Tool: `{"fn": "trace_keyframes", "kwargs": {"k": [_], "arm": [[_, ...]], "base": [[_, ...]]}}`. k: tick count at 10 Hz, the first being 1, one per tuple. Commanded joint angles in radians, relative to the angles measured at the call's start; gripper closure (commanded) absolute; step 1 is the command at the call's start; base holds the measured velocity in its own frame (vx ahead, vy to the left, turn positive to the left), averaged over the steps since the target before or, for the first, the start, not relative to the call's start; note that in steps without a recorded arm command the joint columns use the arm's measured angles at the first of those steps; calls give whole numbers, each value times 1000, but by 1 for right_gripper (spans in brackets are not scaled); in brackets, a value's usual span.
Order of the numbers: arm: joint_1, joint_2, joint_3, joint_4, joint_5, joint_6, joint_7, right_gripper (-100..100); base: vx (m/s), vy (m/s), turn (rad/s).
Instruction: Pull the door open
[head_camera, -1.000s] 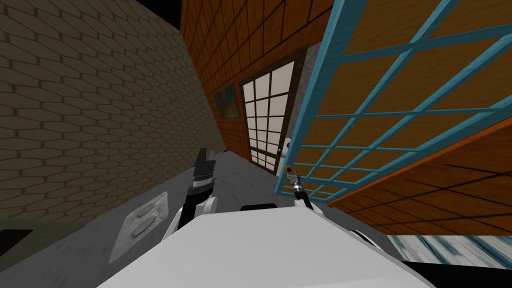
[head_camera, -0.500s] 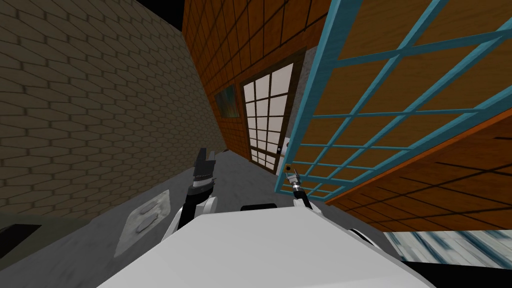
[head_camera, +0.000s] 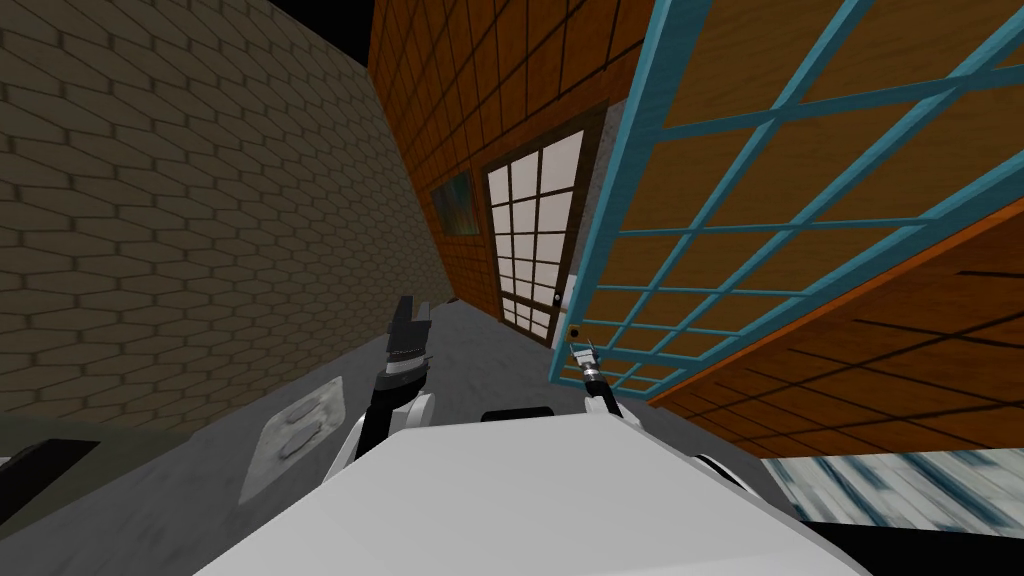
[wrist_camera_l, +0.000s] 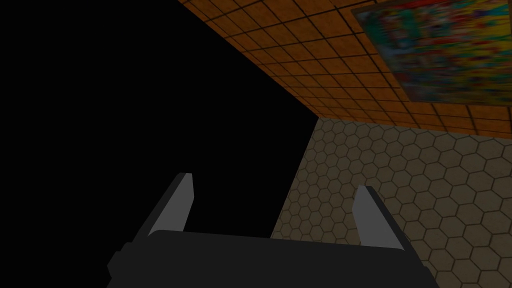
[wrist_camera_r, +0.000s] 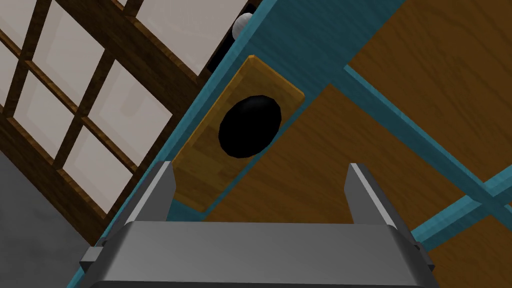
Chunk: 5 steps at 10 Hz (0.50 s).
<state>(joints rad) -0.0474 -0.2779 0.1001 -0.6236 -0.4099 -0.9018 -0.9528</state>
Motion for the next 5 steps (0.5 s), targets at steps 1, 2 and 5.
{"fn": "trace_keyframes", "kwargs": {"k": [1,2,5], "arm": [[2,1,7,-8,-11,5,-37,-100],[1,1,18,-12,-28,8,-73,-100],[-1,2,41,-19,-62,13,-145,-100]], "base": [[-54,-5,3],[-48,-1,7],[-52,-3,5]]}}
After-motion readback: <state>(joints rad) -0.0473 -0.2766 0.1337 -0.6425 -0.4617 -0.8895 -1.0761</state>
